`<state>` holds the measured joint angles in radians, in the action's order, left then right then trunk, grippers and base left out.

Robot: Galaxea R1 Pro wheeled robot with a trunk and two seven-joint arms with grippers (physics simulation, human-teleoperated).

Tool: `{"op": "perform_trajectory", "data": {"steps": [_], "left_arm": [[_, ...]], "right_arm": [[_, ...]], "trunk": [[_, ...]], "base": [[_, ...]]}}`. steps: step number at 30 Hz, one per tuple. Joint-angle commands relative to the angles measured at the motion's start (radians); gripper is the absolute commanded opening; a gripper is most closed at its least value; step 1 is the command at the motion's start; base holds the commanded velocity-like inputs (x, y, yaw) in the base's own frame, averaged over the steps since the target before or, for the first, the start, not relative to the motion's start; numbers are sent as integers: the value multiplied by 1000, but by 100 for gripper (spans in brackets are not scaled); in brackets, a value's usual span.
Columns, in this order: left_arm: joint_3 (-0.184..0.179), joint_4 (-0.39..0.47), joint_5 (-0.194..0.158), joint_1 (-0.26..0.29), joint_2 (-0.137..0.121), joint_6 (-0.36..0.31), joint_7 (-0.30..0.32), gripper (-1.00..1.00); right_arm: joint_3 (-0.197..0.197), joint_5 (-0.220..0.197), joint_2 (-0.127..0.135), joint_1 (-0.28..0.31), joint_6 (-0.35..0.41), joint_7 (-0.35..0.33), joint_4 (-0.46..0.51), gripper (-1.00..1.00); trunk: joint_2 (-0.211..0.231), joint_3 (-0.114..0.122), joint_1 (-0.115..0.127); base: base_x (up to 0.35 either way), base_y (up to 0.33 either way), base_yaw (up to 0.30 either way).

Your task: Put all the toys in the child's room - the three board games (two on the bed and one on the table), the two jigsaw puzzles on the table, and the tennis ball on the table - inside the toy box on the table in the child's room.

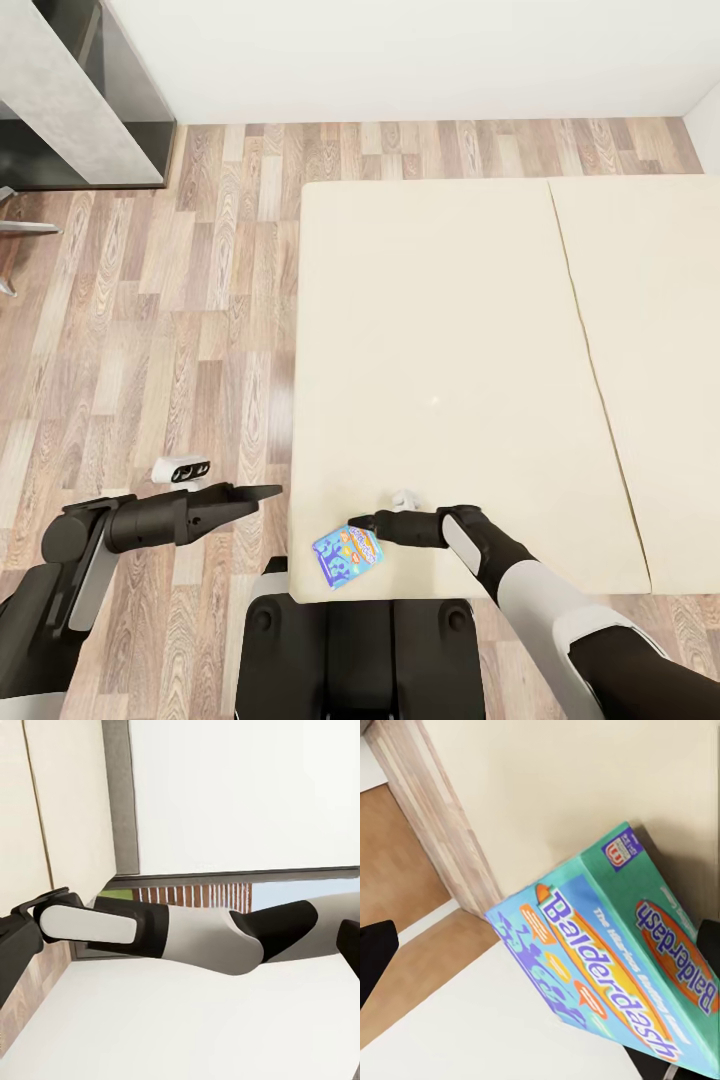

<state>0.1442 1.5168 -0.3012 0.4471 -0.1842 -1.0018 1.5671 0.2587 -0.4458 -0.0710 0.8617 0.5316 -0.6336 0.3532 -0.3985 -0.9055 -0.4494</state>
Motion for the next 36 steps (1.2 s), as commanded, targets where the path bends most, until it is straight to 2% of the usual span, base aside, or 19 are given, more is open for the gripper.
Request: {"op": "perform_trajectory", "data": {"steps": [1,15,22,36], "left_arm": [[0,0,1,0,-1,-11,4,100],[-3,0,1,0,0,-11,4,100],[-5,0,1,0,3,-11,4,100],[-5,0,5,0,5,-11,4,100]], "right_arm": [[4,-7,0,0,4,1,0,100],[-16,-36,-1,0,23,3,-3,100],[-17,-35,-2,0,79,4,-3,100],[-16,-34,-3,0,88,7,-3,100]], "trunk": [[-2,-1,-1],[-2,-1,-1],[-2,-1,-1],[-2,-1,-1]], "base": [[0,0,0],[0,0,0],[0,0,0],[0,0,0]]}}
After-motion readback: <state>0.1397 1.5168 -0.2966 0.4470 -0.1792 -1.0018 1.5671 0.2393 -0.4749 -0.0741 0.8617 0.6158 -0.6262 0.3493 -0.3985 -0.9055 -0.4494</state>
